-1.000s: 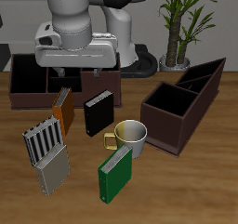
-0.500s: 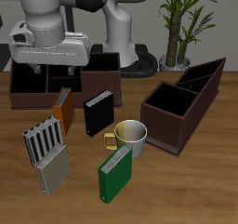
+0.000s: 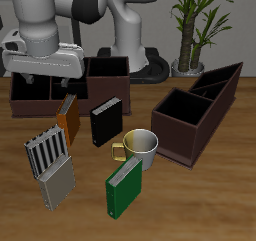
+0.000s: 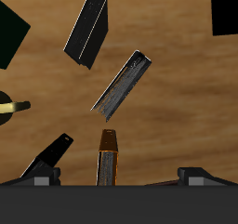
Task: Place the orange book into the left desk caddy's right compartment and place the striped book into the back desk caddy's front compartment and place the yellow book into the back desk caddy's back compartment
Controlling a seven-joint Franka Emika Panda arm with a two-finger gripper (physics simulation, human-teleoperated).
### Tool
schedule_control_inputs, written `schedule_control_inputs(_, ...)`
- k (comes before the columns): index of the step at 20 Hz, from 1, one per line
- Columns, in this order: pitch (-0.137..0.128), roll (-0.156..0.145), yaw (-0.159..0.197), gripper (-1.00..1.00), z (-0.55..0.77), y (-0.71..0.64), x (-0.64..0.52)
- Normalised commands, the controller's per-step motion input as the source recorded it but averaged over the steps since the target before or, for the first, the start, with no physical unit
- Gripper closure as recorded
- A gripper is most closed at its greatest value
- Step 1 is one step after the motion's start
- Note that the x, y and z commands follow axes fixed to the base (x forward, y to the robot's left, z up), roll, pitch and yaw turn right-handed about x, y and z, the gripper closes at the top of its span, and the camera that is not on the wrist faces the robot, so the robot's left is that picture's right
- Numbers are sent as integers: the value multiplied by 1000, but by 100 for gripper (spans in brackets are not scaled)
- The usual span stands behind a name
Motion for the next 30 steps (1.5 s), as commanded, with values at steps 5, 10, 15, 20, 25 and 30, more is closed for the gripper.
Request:
schedule_control_inputs(5,-160,-54,17,-100,-282,-59,-440)
schedule_control_inputs(10,-92,-18,-7,-100,-220,17,-246)
schedule_control_inputs(15,-64,-13,15,-100,-184,207,-145)
schedule_control_inputs(20,-16,-7,-1,-100,-117,51,30)
schedule_control_inputs(25,-10,-17,2,-100,-156,-42,-36)
schedule_control_inputs(30,24,1,17,-100,-270,-3,-17)
